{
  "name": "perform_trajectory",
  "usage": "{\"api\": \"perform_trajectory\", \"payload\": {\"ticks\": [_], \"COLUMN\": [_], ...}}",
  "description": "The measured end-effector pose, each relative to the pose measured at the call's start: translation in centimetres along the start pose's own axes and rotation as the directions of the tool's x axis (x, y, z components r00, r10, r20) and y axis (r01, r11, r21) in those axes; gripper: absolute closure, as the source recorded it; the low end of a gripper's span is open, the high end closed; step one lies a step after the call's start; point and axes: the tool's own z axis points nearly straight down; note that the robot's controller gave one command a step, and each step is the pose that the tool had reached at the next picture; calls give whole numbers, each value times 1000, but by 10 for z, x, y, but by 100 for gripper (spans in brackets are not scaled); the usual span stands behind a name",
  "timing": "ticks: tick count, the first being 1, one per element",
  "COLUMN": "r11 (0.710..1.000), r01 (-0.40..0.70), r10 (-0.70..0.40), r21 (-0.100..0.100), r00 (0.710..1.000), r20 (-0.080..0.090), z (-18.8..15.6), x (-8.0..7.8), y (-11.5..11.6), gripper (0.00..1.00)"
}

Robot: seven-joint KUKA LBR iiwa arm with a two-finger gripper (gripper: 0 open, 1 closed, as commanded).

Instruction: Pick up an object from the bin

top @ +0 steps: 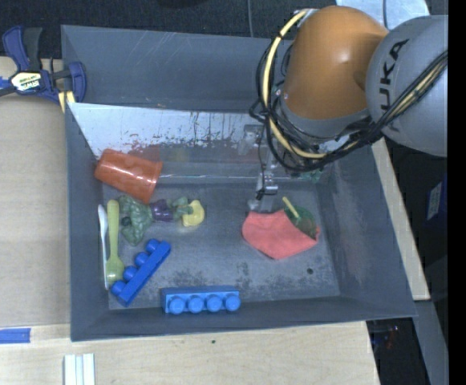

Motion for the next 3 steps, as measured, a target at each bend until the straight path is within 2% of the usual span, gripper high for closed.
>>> {"api": "perform_trajectory", "payload": {"ticks": [1, 2, 3], "r11": [1000, 999, 1000], "r01": [-1, -46, 24], "r10": [1, 46, -24], "r21": [0, -1, -2], "r00": [1000, 999, 1000], "r20": [8, 6, 19], "z": [-5, 71, 106], "x": [-1, 33, 23], "y": [0, -43, -54], "gripper": [0, 0, 0]}}
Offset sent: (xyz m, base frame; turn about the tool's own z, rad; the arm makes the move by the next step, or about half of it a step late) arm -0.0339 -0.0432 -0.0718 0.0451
